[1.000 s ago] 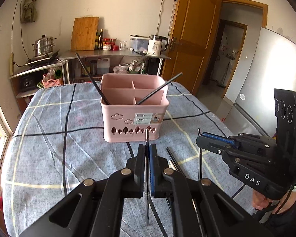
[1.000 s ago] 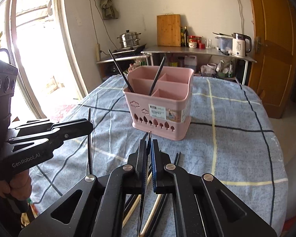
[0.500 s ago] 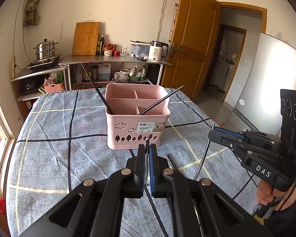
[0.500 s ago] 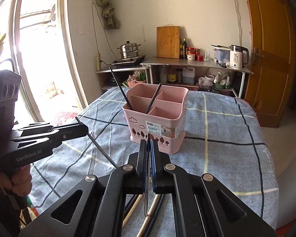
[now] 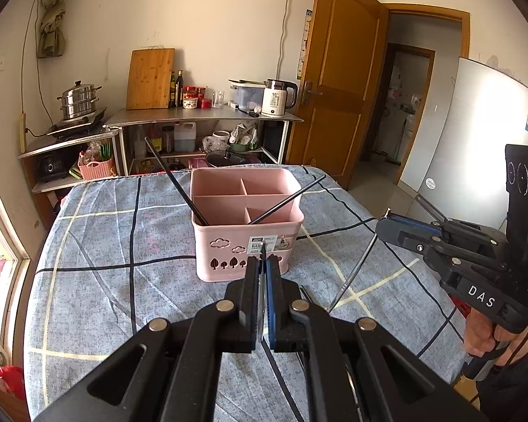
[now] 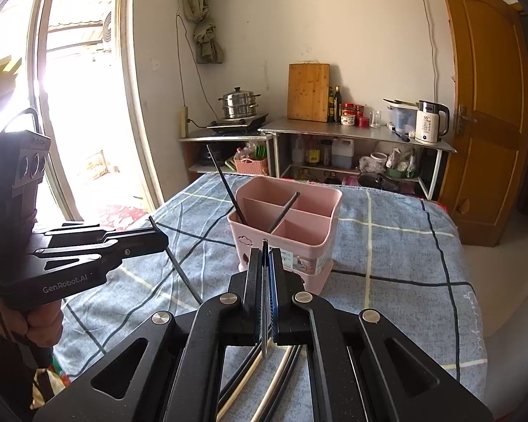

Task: Organize utensils
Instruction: 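Lift the held chopsticks and carry them over the pink basket with both tools, then lower the chopsticks into the basket and open both tools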

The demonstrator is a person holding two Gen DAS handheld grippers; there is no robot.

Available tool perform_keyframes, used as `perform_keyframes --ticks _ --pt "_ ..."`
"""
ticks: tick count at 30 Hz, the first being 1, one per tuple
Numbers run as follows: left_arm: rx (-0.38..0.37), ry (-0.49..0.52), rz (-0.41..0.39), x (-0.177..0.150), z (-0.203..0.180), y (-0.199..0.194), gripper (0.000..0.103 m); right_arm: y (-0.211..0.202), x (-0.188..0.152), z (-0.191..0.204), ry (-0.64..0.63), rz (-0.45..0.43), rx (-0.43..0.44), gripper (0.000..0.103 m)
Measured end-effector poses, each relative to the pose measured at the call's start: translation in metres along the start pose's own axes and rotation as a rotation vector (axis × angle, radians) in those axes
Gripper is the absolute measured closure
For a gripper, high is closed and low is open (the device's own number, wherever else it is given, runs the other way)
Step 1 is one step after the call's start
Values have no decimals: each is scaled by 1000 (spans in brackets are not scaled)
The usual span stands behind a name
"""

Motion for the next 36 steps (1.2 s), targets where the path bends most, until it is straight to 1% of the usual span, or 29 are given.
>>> perform_keyframes --ticks 4,12,17,21,26,27,30,36 --pt "0 6 -21 21 4 -5 99 -1 19 1 -10 -32 9 99" --pt "16 5 -75 74 19 -11 99 9 68 2 6 -97 51 99" --pt "32 15 -121 104 26 -14 99 17 97 6 0 -138 59 99" --pt "39 15 -140 123 32 -5 99 32 114 7 -2 -158 46 99" --pt "53 25 -135 131 39 21 99 58 121 2 9 -148 22 100" --pt "43 12 -122 129 41 29 99 63 120 1 13 -143 19 100" --pt "36 0 -105 123 48 49 99 79 113 -4 28 -117 11 100" --pt "40 -47 -27 99 63 85 99 104 94 -19 47 -49 -12 100"
Point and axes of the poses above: each gripper's, at about its wrist camera, not at the fingertips, and y roughly the way its jaws point, z to its left, x to its top, the point moved 6 cm from there along y, roughly the way its jaws point
